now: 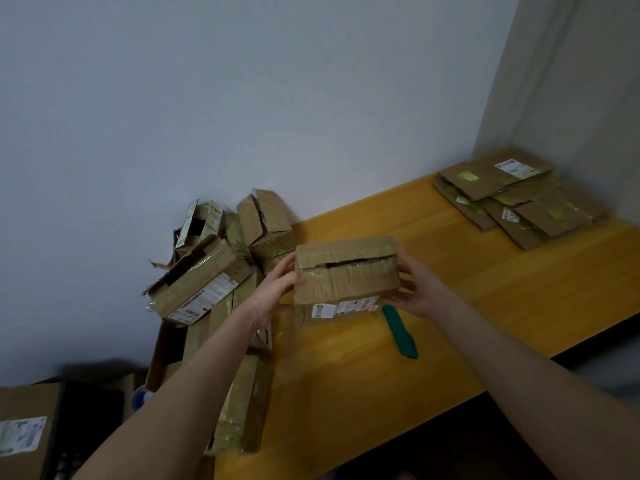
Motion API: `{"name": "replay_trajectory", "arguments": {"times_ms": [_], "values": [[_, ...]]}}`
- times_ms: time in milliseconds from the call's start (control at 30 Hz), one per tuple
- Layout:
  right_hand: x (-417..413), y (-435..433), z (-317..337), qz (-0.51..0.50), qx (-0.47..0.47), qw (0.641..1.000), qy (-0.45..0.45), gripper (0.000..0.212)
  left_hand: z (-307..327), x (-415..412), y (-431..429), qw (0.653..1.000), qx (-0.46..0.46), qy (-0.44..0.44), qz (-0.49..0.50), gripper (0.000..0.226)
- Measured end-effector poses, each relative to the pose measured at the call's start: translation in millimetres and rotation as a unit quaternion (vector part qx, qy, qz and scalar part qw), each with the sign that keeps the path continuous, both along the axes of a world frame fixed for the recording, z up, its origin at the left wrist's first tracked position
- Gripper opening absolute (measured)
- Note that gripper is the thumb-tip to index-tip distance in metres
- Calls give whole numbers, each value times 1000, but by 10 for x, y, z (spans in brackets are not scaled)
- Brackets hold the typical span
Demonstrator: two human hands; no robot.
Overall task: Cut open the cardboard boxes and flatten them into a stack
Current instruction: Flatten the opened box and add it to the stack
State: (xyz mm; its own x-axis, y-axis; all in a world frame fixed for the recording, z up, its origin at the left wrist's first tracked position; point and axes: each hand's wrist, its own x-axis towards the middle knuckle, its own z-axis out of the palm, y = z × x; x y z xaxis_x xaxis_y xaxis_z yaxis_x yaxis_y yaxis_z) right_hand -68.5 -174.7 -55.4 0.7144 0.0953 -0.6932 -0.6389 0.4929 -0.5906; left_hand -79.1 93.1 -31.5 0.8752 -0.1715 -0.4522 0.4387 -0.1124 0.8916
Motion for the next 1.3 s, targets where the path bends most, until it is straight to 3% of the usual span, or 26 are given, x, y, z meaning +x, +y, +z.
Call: {"name": "replay_trajectory", "arguments": {"times_ms": [67,300,433,567,667,733,867,1067,1167,1233,1300], "values": [[2,20,-18,-1,-26,1000,-7,30,22,10,-3,999,43,-25,-15,71],[-44,98,-32,7,-44,999,-5,49,-9,81,-90,976,166,-132,-42,81],[-47,160,-47,-8,-84,996,-7,45,-35,89,-132,923,326,-197,-53,77],[-40,204,-33,-15,-106,994,-3,45,-72,58,-154,861,432,-249,-98,67],[-48,208,-33,-11,-121,993,-15,33,-71,44,-172,819,488,-291,-83,49],[-72,214,-41,1,-132,991,-29,29,-50,48,-178,817,487,-307,-30,36],[-91,222,-28,7,-121,992,-42,38,-49,91,-150,837,458,-294,51,35],[-52,197,2,44,-146,988,3,45,-35,153,-175,858,426,-273,89,33],[-51,155,21,58,-104,993,-5,43,17,214,-187,856,437,-255,107,36],[-67,113,43,87,-87,992,-36,52,44,267,-166,863,436,-224,122,36],[-90,109,74,162,-155,971,-84,68,59,308,-152,876,421,-194,136,37]]}}
